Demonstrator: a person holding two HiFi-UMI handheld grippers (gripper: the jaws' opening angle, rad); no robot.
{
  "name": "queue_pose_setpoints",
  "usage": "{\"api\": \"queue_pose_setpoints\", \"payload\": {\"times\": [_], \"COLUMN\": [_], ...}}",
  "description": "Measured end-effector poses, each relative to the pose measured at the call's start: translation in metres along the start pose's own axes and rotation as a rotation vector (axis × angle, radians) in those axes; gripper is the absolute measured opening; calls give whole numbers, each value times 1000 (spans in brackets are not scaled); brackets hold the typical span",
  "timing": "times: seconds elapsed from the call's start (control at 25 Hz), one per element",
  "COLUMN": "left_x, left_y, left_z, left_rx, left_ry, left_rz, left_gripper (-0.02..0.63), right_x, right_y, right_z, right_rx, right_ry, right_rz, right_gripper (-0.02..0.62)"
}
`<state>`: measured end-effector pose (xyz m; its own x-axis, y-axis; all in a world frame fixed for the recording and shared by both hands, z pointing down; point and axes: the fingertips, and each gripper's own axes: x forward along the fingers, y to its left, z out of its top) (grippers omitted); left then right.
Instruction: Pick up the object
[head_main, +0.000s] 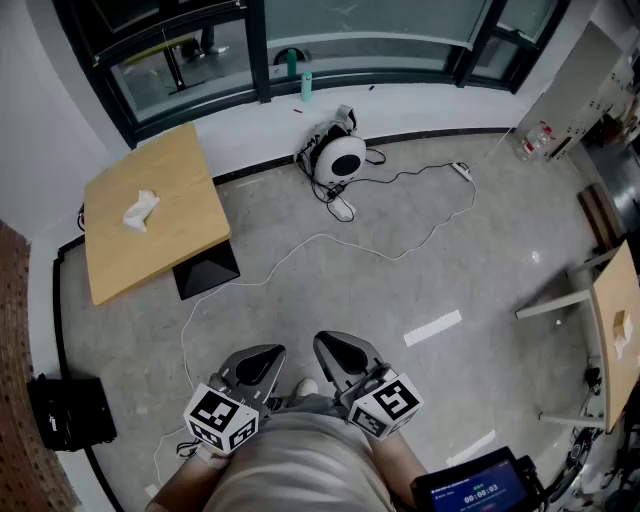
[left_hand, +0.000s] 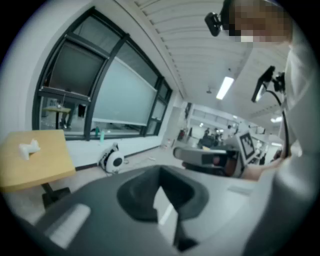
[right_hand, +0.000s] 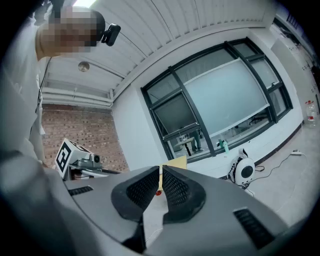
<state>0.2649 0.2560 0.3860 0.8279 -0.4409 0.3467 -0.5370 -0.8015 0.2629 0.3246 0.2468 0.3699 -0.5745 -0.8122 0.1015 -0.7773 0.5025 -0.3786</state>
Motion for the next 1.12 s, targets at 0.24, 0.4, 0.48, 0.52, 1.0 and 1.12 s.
{"api": "queue_pose_setpoints", "payload": {"times": [0.24,0.4,0.48,0.52,1.0,1.12], "left_x": [11,17,26,32,86,72], "left_y": [5,26,43,53,273,336], "left_z": [-3,1,2,3,88,106], "left_rx": [-5,-25,-37,-44,-160,-195], "left_ry": [10,6,11,13,-57,-103], "left_rz": [8,22,21,19,14,70], "left_gripper": [-12,-12,-12,-12,-12,-12], "right_x": [-3,16,32,42,283,358], "right_y": [-20,-30,-39,-44,-107,-101], "right_z": [-6,-9,-12,-13,43,54], "right_rx": [24,42,47,49,-26,-62], "right_ry": [3,15,31,40,185,219], "right_rz": [-21,-26,-27,-28,28,96], "right_gripper": [17,17,17,17,17,17]}}
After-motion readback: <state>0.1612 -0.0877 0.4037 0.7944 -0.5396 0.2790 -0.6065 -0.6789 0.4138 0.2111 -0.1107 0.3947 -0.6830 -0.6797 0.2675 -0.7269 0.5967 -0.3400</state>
